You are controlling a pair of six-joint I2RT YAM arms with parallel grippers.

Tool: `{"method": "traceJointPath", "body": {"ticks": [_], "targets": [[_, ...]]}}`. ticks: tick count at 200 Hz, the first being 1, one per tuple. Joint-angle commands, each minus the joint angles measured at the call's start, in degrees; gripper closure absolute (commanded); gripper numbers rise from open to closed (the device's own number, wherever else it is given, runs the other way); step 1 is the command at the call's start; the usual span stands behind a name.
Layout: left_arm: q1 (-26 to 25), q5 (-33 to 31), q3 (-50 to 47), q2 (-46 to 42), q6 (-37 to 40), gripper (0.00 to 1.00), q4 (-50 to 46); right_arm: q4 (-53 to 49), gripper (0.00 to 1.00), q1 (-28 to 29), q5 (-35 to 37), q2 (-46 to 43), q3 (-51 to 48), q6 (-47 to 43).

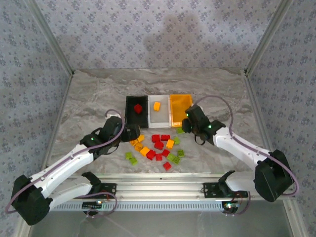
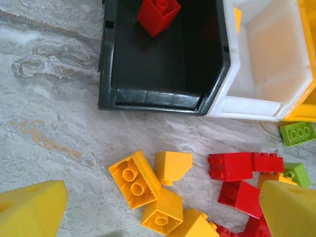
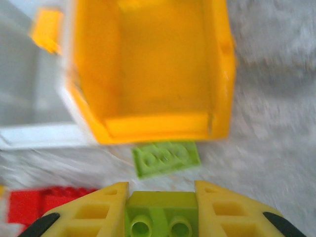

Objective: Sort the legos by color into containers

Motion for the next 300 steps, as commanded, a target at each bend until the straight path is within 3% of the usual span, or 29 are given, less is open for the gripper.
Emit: {"method": "traceJointPath", "body": {"ticks": [1,62,96,110,135,157,204,237,257,300], "targets": [[0.7,-0.3,-0.9,-1.0,-0.6,0.00,0.4,-1.5,0.72,-1.7,1.4,5.4,7.2,-2.9],[6.4,7.4,-3.9,-3.1,-1.2,0.01,-1.7,0.8,0.63,-6.5,1.9,26.4,22.7,-2.1],[6.7,8.0,-5.2,-5.6,0.5,0.01,-2.6,0.8,0.40,-7.1,1.0,31.2,27.3,-2.1],[6.8,8.4,-5.1,-5.7,1.2,0.02,-3.3,1.7,0.31,-7.0,0.4,30.2,27.5,-2.4],[6.9,9.7,-5.0,-4.8,2.2,0.05,-3.5,2.2,0.26,-6.3,-0.8,26.1,25.8,-2.3],[6.8,11.4,-5.2,-3.1,3.1,0.11,-2.9,4.4,0.25,-4.7,-1.5,20.5,20.6,-1.6],[5.9,15.6,-5.7,3.9,3.4,0.10,0.3,6.9,0.25,-1.6,-2.3,10.7,7.9,-0.1],[2.2,13.5,-6.0,5.4,2.6,0.10,-5.1,7.3,0.24,-0.4,-1.7,4.5,0.7,1.8],[0.3,13.4,-8.1,5.6,1.4,0.15,-6.9,8.1,0.24,0.0,-1.6,1.7,-2.6,2.1],[-0.8,13.3,-12.3,4.3,-0.6,0.15,-4.5,8.0,0.24,0.3,-1.0,0.0,-4.2,3.0]]}}
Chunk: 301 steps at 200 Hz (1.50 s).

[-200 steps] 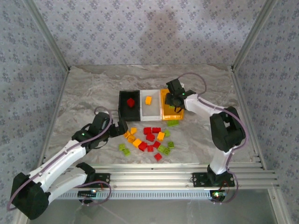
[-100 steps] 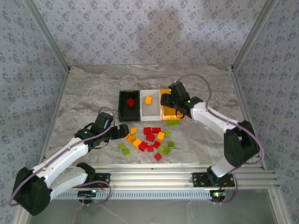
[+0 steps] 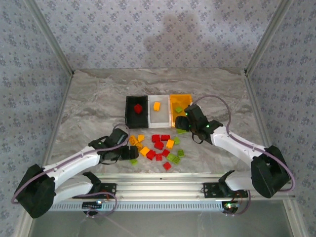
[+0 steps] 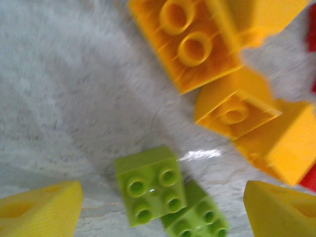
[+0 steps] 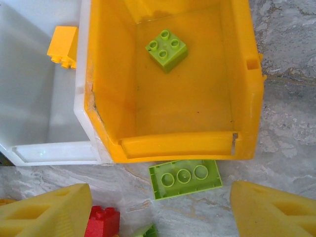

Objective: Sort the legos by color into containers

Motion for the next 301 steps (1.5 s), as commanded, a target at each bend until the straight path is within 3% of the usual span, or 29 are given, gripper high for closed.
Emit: {"method": "traceJointPath", "body": {"ticks": [1,71,148,194,246,301], "targets": [[-0.3,-0.3,-1.2,-0.9,-1.5,0.15,-0.5,1.0,0.24,0.4,0.8,-1.6,-0.8,1.2],[0.1,-2.6,0.8,5.7,-0.7,0.23,4.6,0.3,0.24,0.9,1.6,-3.9,-1.2,1.2],[0.1,-1.5,0.1,9.9,-0.8,0.57,6.9,0.7,0.24,0.9,2.4,-4.1,-1.8,1.2],[0.1,-2.5,3.2,7.2,0.7,0.70,2.6,0.7,0.24,1.0,2.5,-4.8,-2.5,1.1],[-1.0,-2.7,16.8,4.8,2.5,0.71,-1.5,0.4,0.24,0.8,3.3,-9.3,-6.0,2.2],[-4.0,-0.7,41.3,26.3,6.4,0.73,5.8,-3.7,0.24,0.4,5.8,-15.4,-10.5,4.9]]}}
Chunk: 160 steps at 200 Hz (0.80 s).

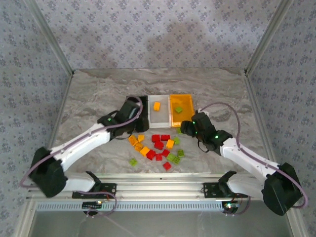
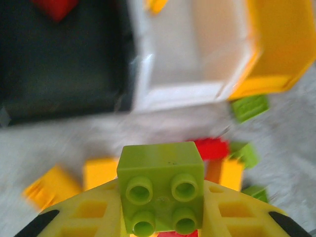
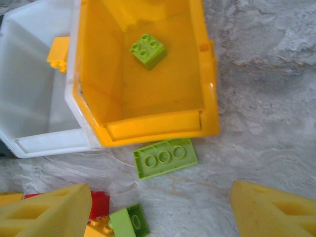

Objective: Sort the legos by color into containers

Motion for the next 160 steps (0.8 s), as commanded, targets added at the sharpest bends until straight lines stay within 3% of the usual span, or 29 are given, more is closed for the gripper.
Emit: {"method": "traceJointPath", "body": {"ticks": [1,39,95,160], "targets": [[-2.1,2.0,10.1,9.6,3.3,0.73,3.8,-3.6,0.24,-0.2,2.7,-3.0,-1.9,2.3],[-4.4,4.9,31.4,27.9,5.7,0.75,1.2,-6.5,0.24,-1.2,3.3,-7.2,-5.1,3.6],[-4.9,5.1,55.2,47.1,8.0,0.73,-8.3,-7.0,0.23,-2.1,3.0,-9.9,-7.7,4.3],[-5.0,4.6,66.8,53.9,8.3,0.35,-12.7,-6.7,0.21,-2.3,1.1,-11.0,-7.6,3.7]]}}
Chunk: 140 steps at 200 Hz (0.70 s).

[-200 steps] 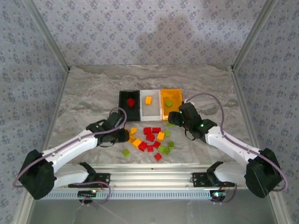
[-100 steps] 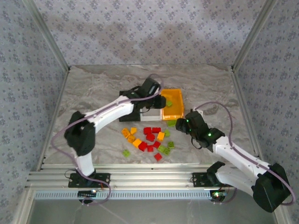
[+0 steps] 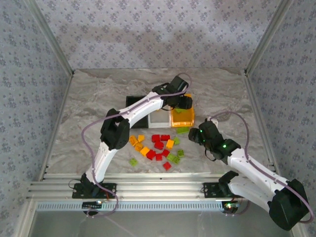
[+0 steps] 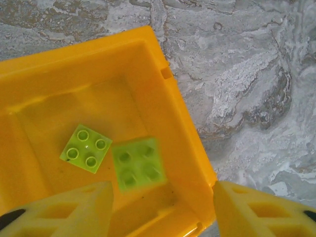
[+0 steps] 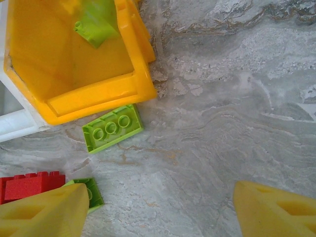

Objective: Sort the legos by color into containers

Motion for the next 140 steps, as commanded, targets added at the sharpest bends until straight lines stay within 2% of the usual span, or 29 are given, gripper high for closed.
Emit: {"method": "traceJointPath", "body": {"ticks": [1,33,68,69,72,75,101,140], "targets": [[0.0,0.3,4.3,-0.1,0.7,0.34,-3.0,-0.9,0.21,-0.3,-0.3,-0.7,-0.3,0.5],[-0.1,1.6,2.1,-5.0,0.4,0.27,-1.7,-0.2,0.20,-0.1,-3.1,-0.2,-0.3,-0.3],[-1.2,2.8,-17.6,-21.2,-0.3,0.15,7.9,0.5,0.21,2.8,-9.3,2.7,0.0,-1.8],[-1.2,2.7,-18.4,-21.8,-0.4,0.14,8.2,0.5,0.21,2.9,-9.4,2.8,-0.1,-1.9],[-1.3,2.7,-20.4,-23.3,-0.5,0.03,9.0,0.5,0.21,3.4,-9.7,3.2,-0.1,-2.0],[-1.5,2.8,-22.4,-24.9,-0.5,0.01,9.8,0.6,0.21,3.9,-9.9,3.6,0.0,-2.1],[-2.2,1.4,-39.6,-38.0,-2.0,0.01,14.5,1.6,0.21,9.3,-10.5,7.9,0.3,-3.1],[-2.3,-3.6,-58.9,-52.9,-4.3,0.00,14.8,0.5,0.22,14.6,-5.1,16.1,2.4,-1.8]]}}
